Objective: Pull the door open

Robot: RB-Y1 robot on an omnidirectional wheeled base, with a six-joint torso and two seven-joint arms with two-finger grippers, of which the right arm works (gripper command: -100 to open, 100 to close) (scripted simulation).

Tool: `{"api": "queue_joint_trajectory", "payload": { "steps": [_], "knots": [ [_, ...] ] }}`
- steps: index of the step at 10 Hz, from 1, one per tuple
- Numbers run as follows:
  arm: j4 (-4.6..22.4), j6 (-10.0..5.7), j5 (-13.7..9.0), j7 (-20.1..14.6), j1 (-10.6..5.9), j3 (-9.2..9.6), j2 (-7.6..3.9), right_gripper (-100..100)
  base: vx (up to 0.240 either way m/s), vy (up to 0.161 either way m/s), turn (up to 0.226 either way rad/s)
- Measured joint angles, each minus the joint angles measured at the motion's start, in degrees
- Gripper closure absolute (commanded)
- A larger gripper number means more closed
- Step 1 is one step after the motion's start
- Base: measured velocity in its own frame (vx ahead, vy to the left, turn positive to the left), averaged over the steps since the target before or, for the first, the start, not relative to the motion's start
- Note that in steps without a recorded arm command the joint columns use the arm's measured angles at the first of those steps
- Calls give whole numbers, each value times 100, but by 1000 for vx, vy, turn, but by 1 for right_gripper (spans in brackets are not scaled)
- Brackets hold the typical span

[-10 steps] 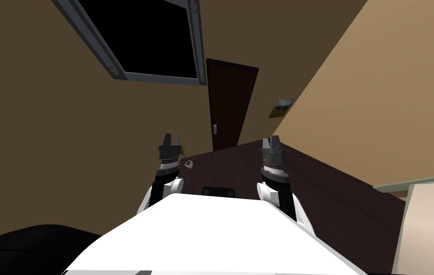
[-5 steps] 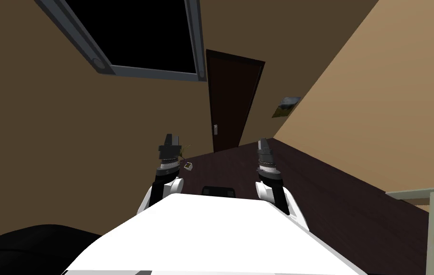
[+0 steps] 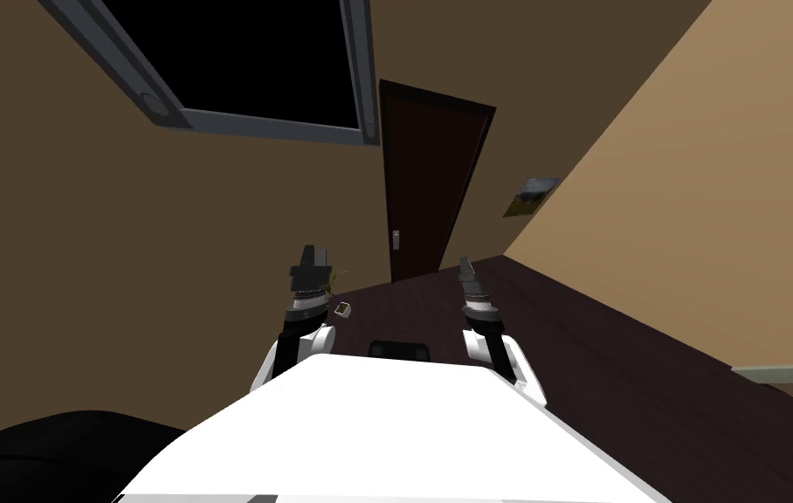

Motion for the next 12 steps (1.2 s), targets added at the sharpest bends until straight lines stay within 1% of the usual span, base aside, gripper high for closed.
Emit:
{"api": "queue_joint_trajectory", "payload": {
  "steps": [1, 2, 3, 4, 5, 7, 8, 9, 10, 12],
  "knots": [
    [99, 39, 97, 49, -71, -22, -46, -100, 131, 49, 12],
    [202, 87, 192, 105, -144, -23, -63, -100, 121, 38, 7],
    [358, 75, 276, 176, -216, -16, -53, -100, 150, 34, 19],
    [537, 46, 378, 253, -282, -33, -68, -100, 190, 38, 24],
    [700, 65, 506, 328, -370, -50, -102, -100, 168, 45, 13],
    [963, 118, 747, 491, -501, -33, -105, -100, 160, 58, 14],
    [1056, 136, 841, 552, -527, -40, -126, -100, 119, 40, 9],
    [1171, 157, 927, 606, -601, -41, -130, -100, 85, 36, 13],
    [1248, 156, 1002, 658, -610, -41, -133, -100, 76, 33, 8],
    [1460, 158, 1163, 780, -703, -32, -112, -100, 91, 32, 11]
  ]
}}
